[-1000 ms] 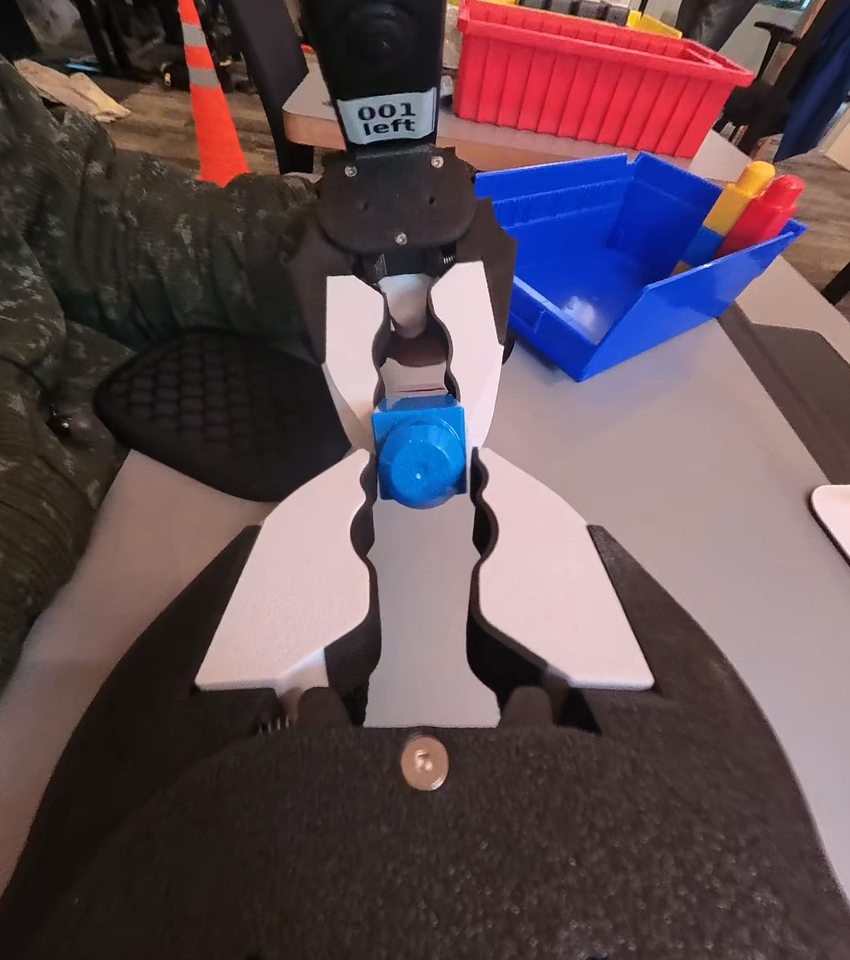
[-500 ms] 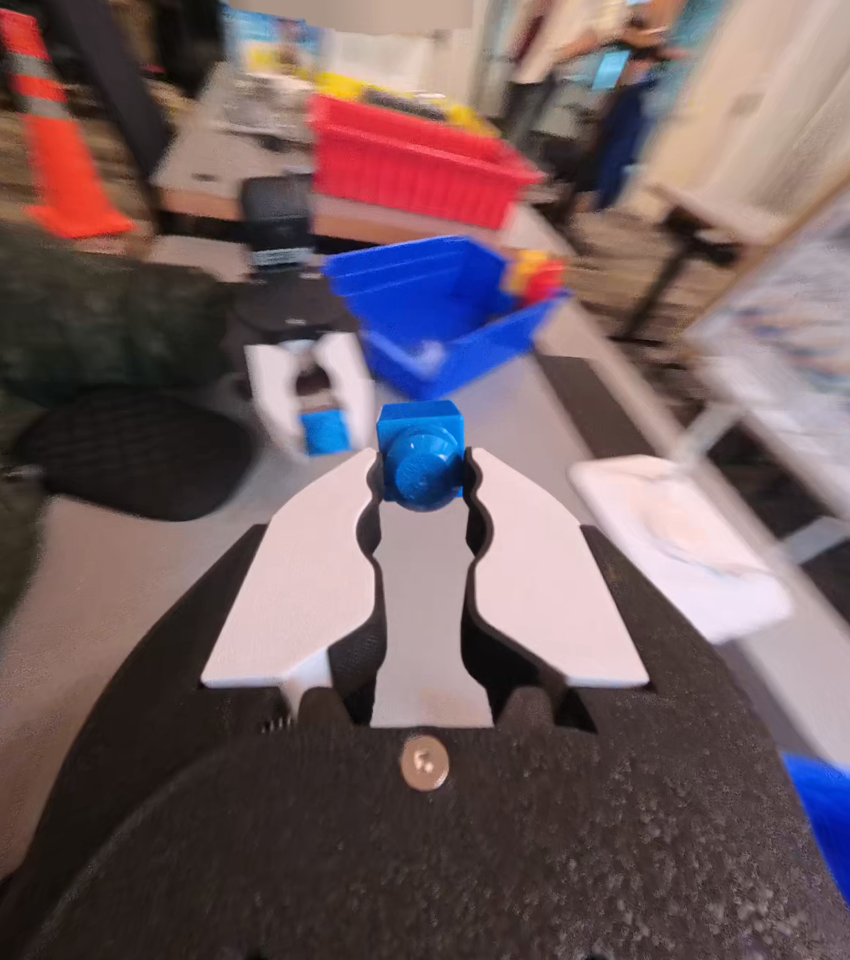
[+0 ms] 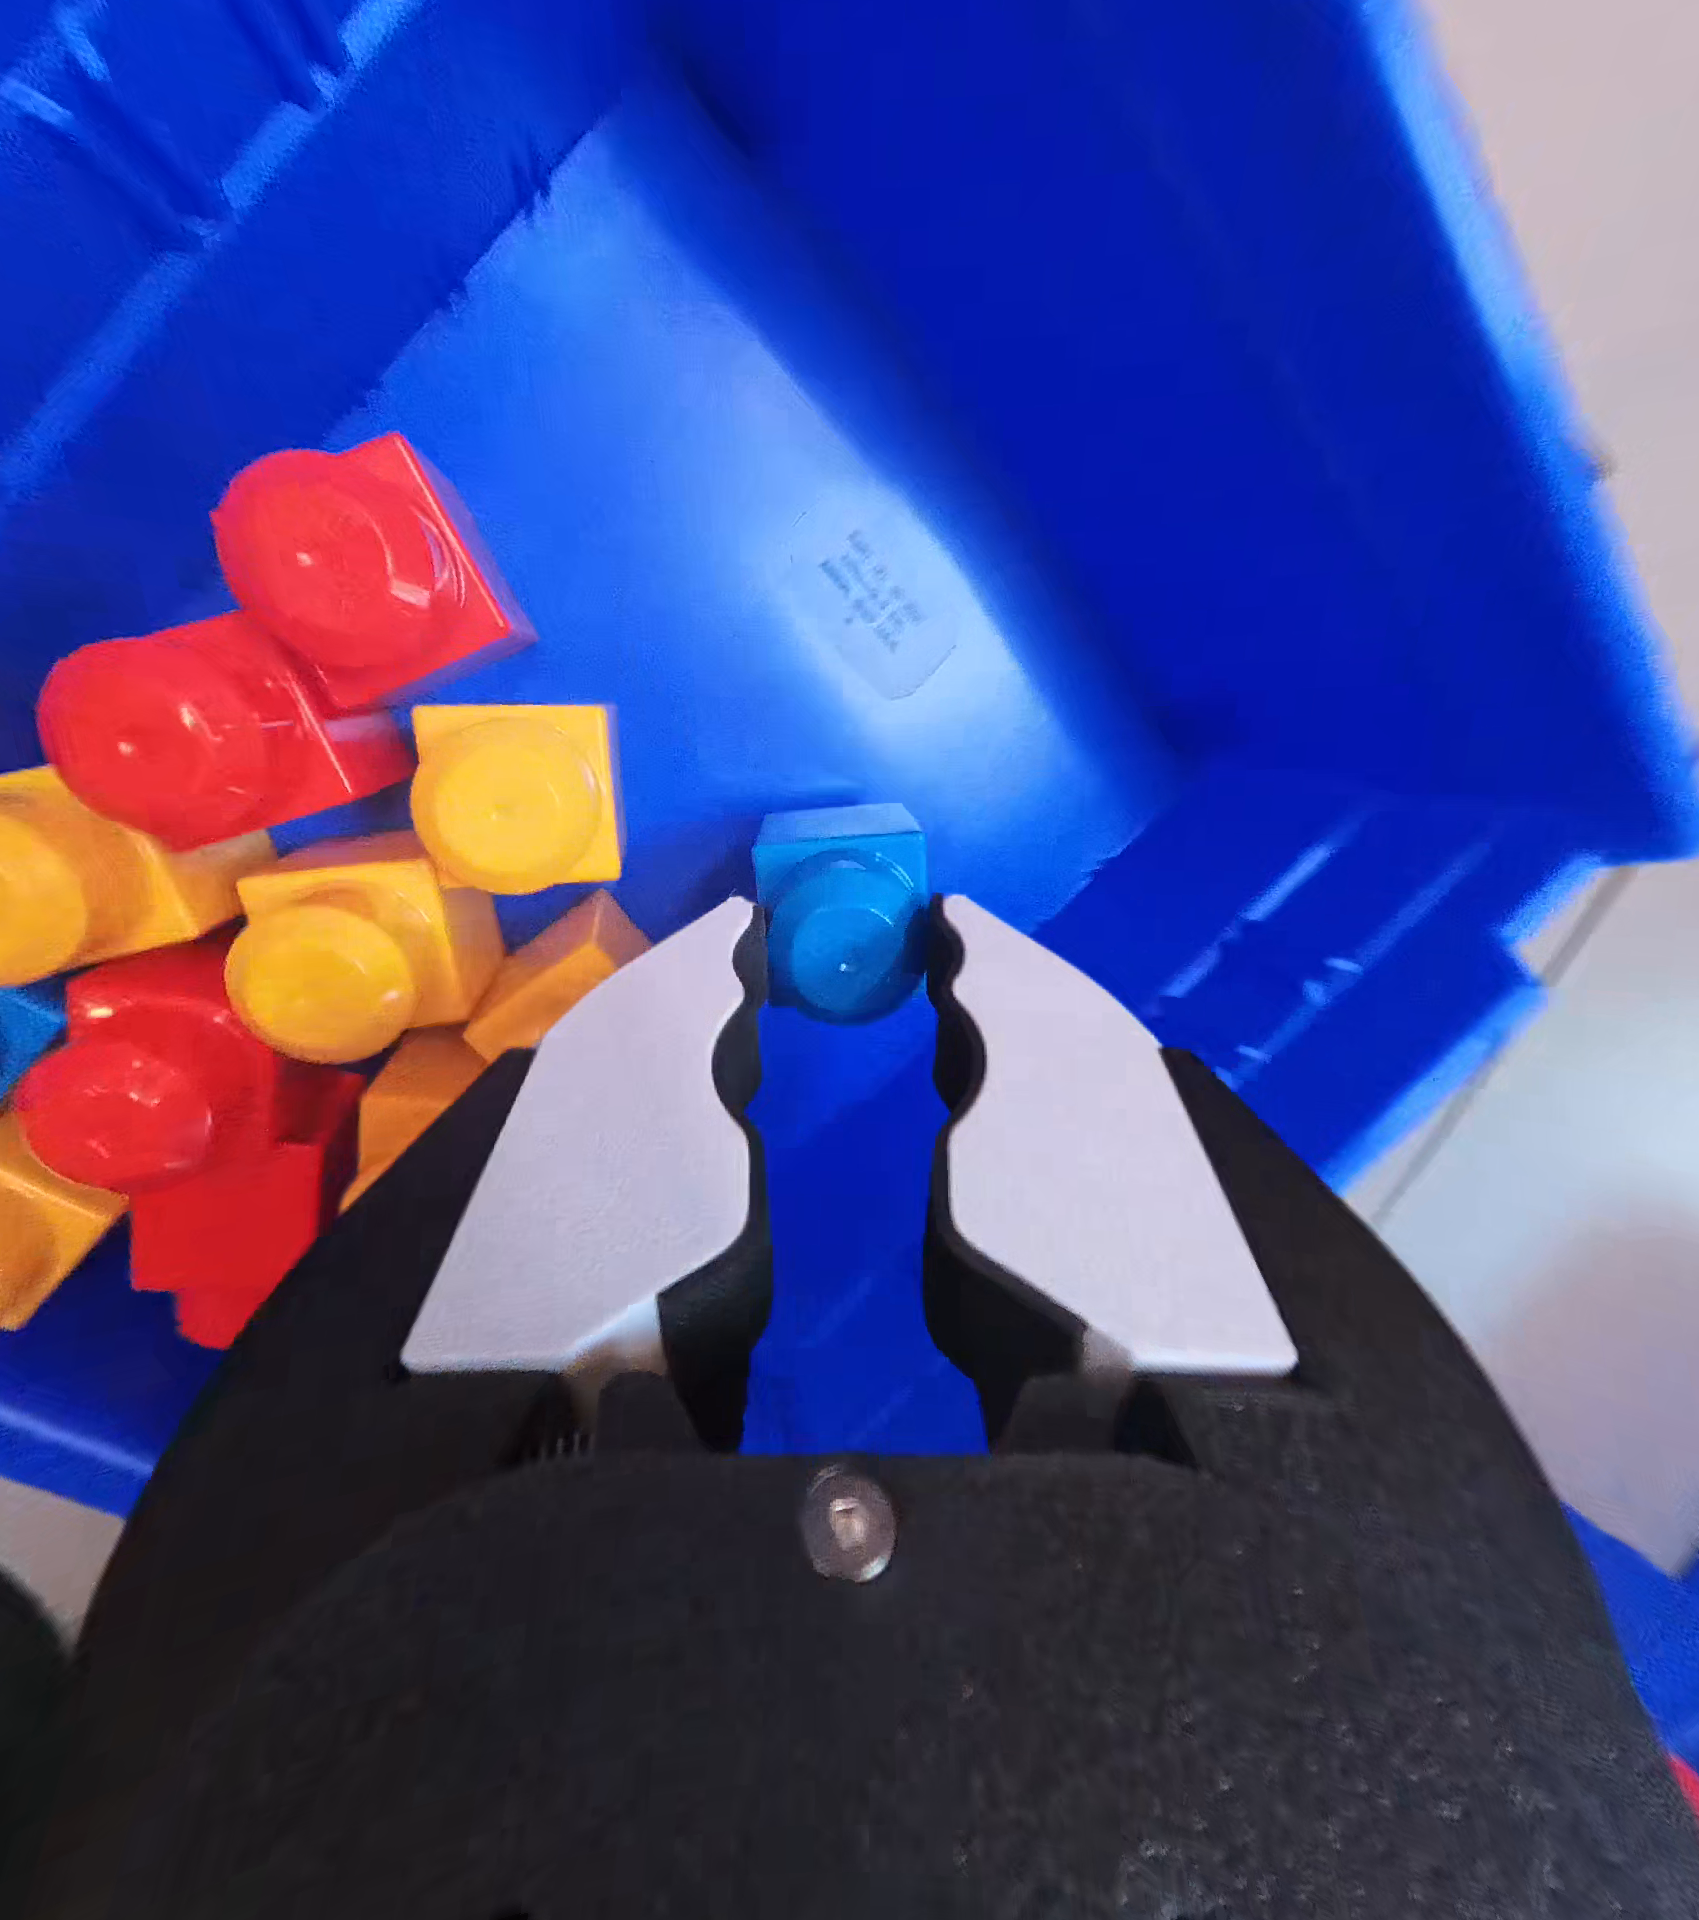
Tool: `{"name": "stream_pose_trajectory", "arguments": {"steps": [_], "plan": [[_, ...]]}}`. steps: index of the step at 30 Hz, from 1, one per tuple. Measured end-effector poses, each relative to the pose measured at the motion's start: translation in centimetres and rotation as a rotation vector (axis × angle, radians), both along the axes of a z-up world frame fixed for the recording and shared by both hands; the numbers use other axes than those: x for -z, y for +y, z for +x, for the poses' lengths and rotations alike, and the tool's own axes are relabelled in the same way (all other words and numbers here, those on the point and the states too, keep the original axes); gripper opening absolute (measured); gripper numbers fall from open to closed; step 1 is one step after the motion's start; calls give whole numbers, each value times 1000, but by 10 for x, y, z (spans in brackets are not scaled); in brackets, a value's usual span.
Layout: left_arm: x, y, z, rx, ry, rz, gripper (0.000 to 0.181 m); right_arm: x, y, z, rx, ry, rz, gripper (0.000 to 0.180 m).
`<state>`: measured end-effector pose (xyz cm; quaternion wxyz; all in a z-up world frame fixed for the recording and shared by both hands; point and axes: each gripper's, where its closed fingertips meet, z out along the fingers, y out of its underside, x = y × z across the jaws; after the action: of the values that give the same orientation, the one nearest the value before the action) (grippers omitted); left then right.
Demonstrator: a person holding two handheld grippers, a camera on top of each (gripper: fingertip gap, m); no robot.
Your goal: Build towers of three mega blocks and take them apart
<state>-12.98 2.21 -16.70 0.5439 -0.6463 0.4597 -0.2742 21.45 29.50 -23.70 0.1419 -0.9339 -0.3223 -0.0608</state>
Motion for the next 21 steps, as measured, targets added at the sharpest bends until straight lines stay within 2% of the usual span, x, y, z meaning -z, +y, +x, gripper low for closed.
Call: {"name": "stream_pose_trajectory", "arguments": {"steps": [3, 9, 11, 13, 16, 19, 21], "plan": [[2, -2, 3, 13, 8, -3, 36, 14, -10, -13, 46, 130, -131, 30], [6, -8, 12, 45, 23, -7, 36, 11, -27, -34, 24, 332, -243, 31], [7, -9, 14, 46, 25, -6, 36, 5, -25, -35, 8, 347, -197, 40], [7, -9, 16, 48, 20, -6, 36, -16, -19, -43, -41, 388, -77, 45], [8, -9, 19, 52, 16, -7, 36, -75, -32, -91, -290, 507, 208, 52], [9, -11, 23, 64, 5, -16, 36, -117, -109, -165, -635, 638, 322, 56], [9, -14, 27, 78, 2, -14, 36, -122, -175, -212, -842, 698, 327, 57]]}}
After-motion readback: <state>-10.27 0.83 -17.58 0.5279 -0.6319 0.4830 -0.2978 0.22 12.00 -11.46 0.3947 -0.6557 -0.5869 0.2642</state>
